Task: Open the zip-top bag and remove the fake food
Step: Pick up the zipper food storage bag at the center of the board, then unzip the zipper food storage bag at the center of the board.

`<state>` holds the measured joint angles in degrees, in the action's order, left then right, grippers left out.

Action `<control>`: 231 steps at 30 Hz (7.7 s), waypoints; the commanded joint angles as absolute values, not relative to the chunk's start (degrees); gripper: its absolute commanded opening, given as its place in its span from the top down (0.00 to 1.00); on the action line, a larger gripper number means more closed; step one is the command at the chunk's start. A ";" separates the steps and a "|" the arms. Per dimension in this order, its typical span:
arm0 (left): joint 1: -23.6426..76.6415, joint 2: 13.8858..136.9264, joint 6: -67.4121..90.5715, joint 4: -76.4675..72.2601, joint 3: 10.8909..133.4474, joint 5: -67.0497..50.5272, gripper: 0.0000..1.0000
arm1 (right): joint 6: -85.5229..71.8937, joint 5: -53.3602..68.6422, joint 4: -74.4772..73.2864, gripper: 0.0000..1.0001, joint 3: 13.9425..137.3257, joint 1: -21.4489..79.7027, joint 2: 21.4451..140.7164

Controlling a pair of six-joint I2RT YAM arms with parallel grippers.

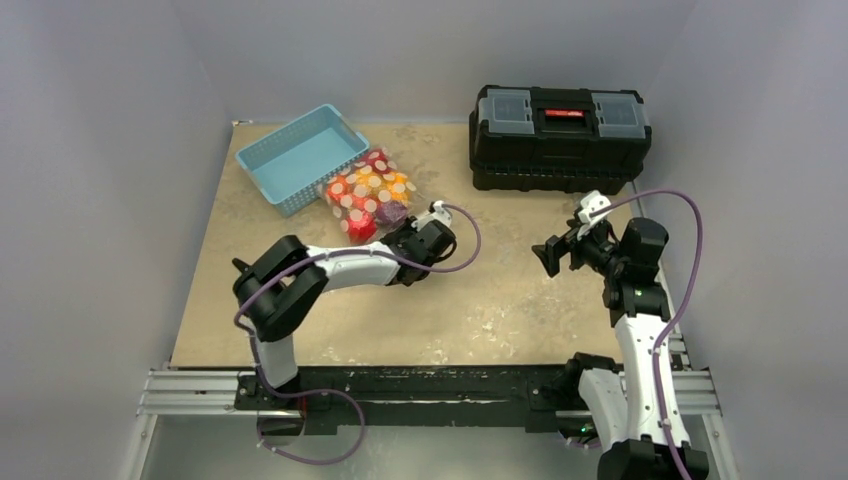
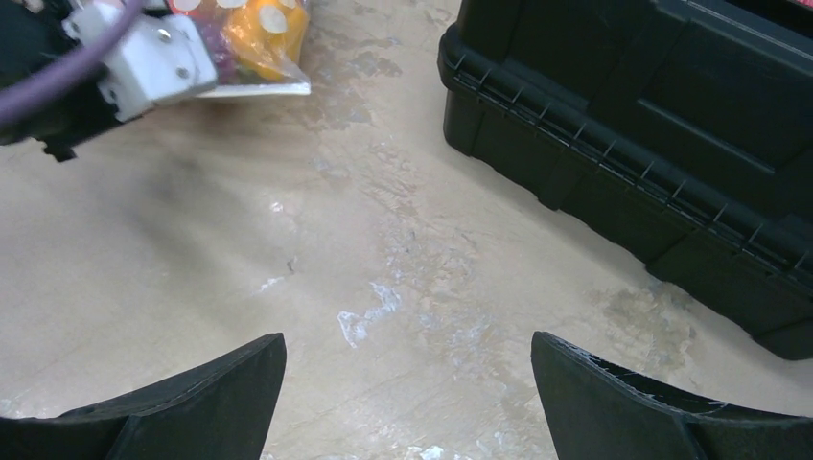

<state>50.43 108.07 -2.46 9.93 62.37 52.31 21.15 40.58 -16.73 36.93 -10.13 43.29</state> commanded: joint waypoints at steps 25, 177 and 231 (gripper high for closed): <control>63.01 76.54 7.64 28.67 69.00 10.89 1.00 | 85.27 74.51 -53.67 0.01 48.21 -3.11 54.47; 61.17 59.08 3.91 -39.19 29.00 3.82 1.00 | 48.81 55.63 -42.79 0.44 72.39 30.02 69.42; 59.59 54.38 6.03 -30.84 31.60 2.16 1.00 | 41.89 51.91 -34.71 1.00 66.33 32.88 66.80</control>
<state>60.20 56.97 5.39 -25.69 31.94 1.67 43.42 54.89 -34.92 67.13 33.39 67.81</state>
